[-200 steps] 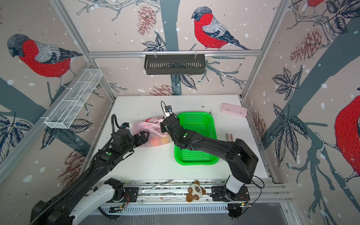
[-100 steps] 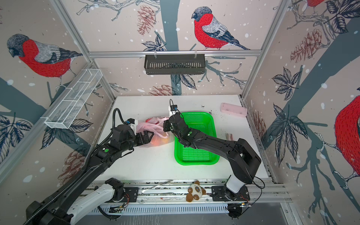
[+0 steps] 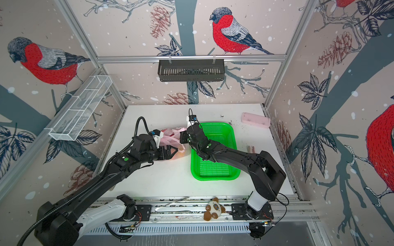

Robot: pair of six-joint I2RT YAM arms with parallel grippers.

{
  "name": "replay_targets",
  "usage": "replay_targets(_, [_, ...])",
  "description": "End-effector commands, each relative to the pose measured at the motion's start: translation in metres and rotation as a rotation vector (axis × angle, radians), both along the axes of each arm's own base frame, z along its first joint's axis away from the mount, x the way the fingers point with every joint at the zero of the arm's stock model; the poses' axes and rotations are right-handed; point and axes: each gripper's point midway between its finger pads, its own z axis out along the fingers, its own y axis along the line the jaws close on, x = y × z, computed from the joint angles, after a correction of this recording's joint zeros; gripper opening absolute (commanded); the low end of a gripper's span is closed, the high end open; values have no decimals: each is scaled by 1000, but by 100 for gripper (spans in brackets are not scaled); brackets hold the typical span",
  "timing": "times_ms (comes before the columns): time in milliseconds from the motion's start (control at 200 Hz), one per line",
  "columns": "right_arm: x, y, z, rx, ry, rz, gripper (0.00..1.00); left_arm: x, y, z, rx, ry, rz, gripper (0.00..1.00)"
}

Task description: Untie the knot of the plastic bag and take out the fruit

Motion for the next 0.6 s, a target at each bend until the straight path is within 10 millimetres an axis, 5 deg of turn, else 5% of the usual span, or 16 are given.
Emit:
replay_targets(0, [0,7,8,57,-9,15,21,16,-6,5,-48,-53,38,90])
replay_targets(335, [-4,8,11,51,-19,27,21,47,-16,6,-195,-136,132,61])
replay_targets(595, [-6,6,14,38,-36,24,21,52,-2,55,-343,-320,224,30])
